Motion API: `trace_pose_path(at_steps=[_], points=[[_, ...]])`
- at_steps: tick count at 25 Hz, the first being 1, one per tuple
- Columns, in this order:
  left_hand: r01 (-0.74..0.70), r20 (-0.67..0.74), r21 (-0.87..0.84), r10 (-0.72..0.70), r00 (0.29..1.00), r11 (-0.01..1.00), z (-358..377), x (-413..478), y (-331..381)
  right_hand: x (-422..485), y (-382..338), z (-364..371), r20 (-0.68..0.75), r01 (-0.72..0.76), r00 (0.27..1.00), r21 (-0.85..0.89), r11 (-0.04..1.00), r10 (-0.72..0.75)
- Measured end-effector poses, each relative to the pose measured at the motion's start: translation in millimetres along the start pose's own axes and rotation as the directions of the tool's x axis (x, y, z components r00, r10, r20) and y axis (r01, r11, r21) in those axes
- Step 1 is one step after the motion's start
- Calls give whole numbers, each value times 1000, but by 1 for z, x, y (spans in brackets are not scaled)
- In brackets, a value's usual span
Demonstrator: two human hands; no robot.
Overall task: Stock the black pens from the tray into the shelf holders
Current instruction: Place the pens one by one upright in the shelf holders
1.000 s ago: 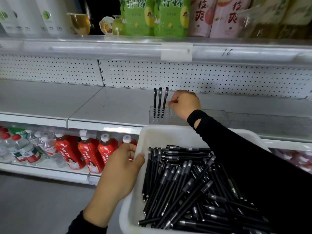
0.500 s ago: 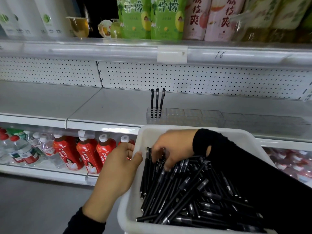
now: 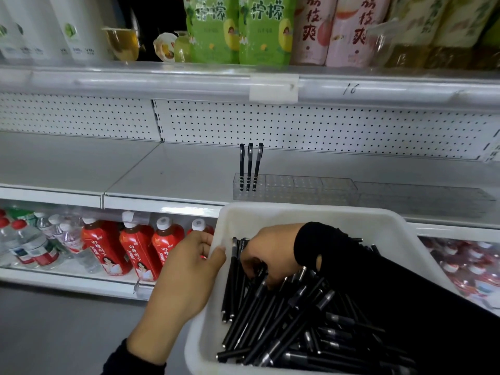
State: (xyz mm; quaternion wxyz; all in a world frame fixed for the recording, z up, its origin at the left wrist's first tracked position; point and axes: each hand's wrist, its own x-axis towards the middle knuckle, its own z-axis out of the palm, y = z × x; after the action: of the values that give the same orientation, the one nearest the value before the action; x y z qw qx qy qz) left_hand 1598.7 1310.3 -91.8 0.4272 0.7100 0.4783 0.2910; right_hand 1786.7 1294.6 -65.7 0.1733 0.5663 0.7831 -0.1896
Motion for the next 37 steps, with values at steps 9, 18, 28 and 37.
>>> trace_pose_path(at_steps=[9,18,28,37], points=[[-14,-11,14,15,1000,1000,0,-1,1,-5,18,-1,-184,74,983,262,962,-25],[-34,-20,19,34,999,999,1,1,0,-7,17,3,-226,239,970,806,541,-91],[-49,-17,104,51,999,993,-2,3,5,3,-2,28,-71,144,974,926,350,-214],[-47,41,303,37,998,952,3,36,26,4,-2,32,-69,127,973,956,263,-219]])
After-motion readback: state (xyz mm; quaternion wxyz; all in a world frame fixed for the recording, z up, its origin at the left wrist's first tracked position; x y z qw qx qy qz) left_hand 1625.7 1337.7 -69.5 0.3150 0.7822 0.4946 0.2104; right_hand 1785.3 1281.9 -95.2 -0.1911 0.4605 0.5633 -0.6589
